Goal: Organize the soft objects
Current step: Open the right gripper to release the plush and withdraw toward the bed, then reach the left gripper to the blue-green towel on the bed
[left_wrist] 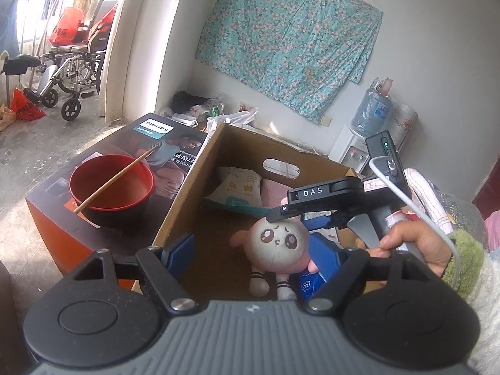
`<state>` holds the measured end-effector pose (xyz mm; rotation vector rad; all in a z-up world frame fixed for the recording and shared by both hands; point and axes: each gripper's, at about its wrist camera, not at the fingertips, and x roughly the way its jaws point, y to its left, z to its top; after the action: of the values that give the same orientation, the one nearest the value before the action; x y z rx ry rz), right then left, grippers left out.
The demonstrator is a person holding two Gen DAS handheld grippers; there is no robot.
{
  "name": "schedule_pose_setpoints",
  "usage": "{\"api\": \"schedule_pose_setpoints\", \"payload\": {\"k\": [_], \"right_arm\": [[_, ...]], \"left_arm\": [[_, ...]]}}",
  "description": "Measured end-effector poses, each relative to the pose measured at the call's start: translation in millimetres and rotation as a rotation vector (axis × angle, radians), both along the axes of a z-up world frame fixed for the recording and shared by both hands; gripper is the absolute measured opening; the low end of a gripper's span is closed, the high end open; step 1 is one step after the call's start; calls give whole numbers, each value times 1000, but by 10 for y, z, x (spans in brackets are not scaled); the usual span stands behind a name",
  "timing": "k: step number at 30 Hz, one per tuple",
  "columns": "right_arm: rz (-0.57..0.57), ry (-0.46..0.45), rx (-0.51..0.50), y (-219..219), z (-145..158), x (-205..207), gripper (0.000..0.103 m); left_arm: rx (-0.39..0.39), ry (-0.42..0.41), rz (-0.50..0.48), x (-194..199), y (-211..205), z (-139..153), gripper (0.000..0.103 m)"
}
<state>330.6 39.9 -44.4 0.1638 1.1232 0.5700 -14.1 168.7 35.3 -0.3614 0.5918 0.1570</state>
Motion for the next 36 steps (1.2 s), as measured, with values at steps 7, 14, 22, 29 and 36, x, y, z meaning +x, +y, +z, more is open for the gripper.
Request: {"api": "schedule_pose_setpoints", "payload": {"k": [7, 14, 22, 29, 36], "right_arm": [[-43, -112, 87, -279, 342, -236, 73], [-130, -248, 224, -959, 711, -819, 79], [-318, -385, 197, -2130, 980, -1450, 81], [-532, -453, 37, -3218, 839, -1757, 81], [-572, -469, -149, -3757, 398, -1564, 77]], "left_arm": [[12, 4, -18, -14, -107, 11, 81], [23, 18, -78, 93, -358, 43, 86], [37, 20, -213, 313, -906, 65, 88], [109, 42, -380, 870, -1398, 328, 88], [154, 191, -532, 2046, -2038, 436, 88]]}}
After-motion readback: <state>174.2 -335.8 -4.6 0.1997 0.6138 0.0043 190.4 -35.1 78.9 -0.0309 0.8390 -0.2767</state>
